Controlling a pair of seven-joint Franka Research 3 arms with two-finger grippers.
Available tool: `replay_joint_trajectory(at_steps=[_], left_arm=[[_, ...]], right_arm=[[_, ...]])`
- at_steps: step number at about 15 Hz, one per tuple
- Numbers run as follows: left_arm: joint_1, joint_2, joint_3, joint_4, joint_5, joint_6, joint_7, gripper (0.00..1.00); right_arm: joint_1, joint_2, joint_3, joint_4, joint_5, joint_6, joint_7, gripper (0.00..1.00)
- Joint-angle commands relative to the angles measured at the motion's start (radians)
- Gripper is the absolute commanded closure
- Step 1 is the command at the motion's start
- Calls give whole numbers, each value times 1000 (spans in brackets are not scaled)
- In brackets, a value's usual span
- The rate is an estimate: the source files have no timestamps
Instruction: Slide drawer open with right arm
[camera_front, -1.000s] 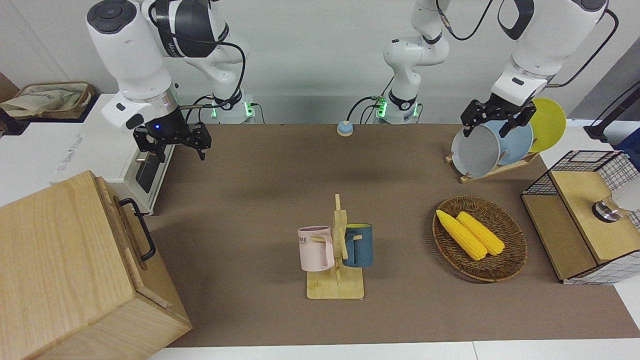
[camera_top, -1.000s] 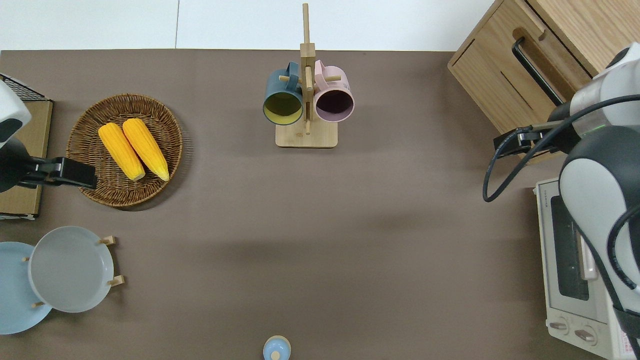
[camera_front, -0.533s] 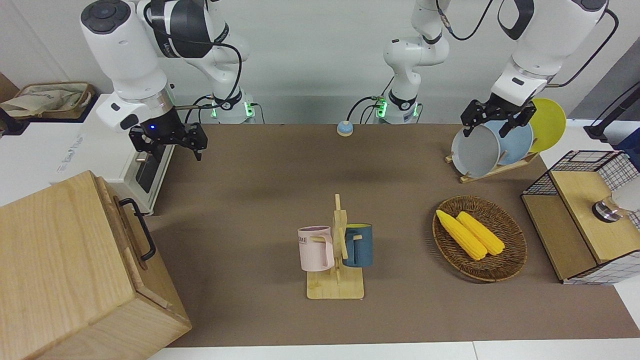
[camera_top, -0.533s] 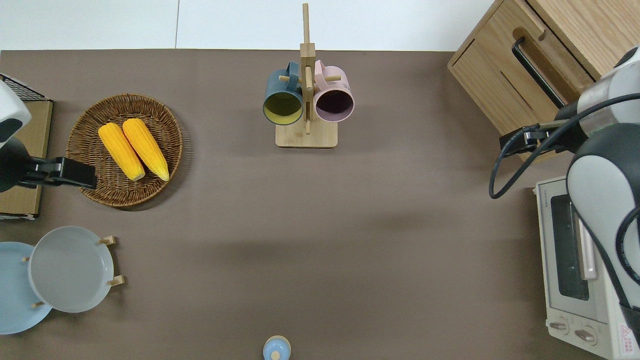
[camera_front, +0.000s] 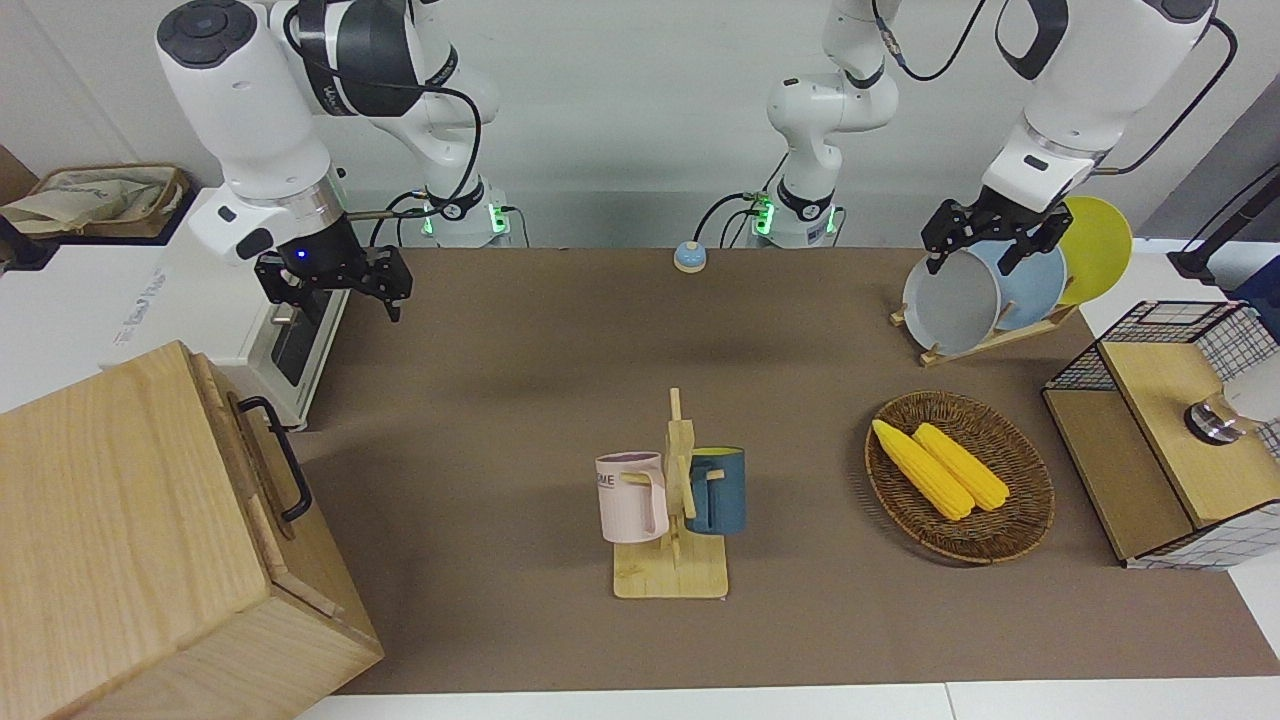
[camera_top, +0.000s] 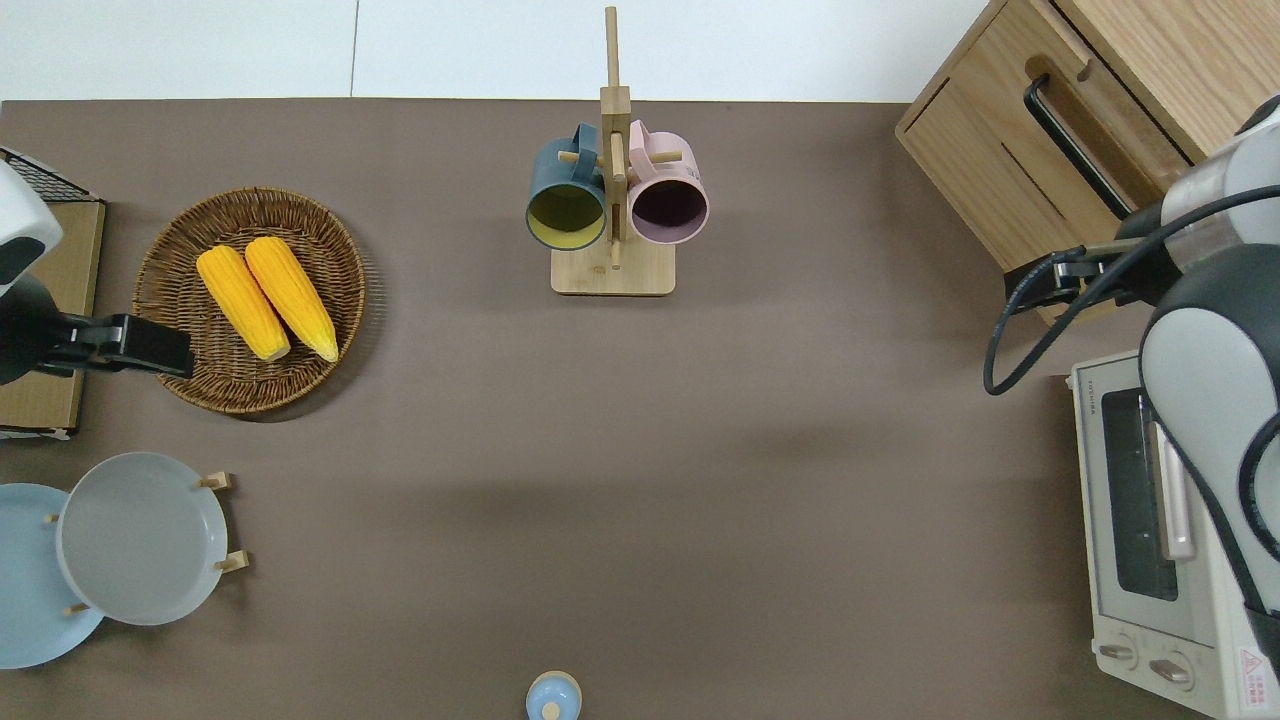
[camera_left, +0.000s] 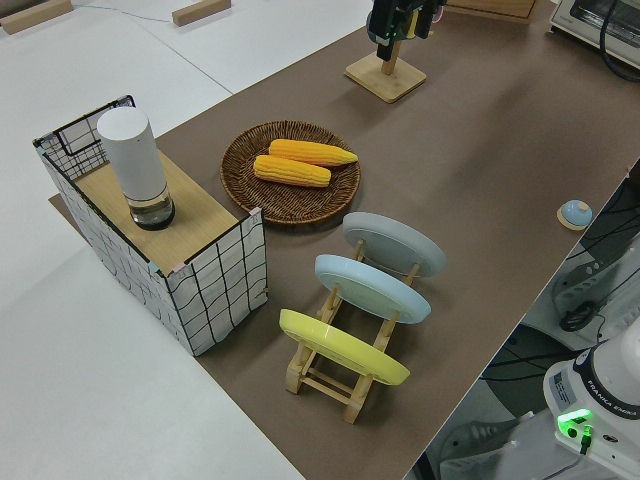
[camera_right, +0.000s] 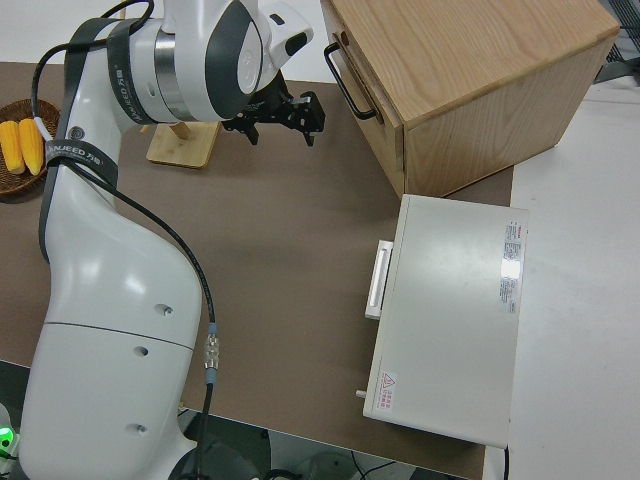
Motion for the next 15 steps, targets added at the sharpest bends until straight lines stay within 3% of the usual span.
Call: replay_joint_trajectory(at_steps=[1, 8, 11, 15], left_arm=[[-7, -4, 0, 9, 18, -18, -10, 7], [-7, -4, 0, 10, 18, -18, -10, 7], [-7, -4, 0, 10, 18, -18, -10, 7], [-7, -3, 0, 10, 18, -18, -10, 7]], right_arm=[[-15, 8, 12, 17, 2, -15, 2, 15], [-10, 7, 11, 17, -4, -15, 2, 15], [11, 3, 30, 15, -109, -13, 12, 17], [153, 5, 24, 15, -307, -13, 37, 19]])
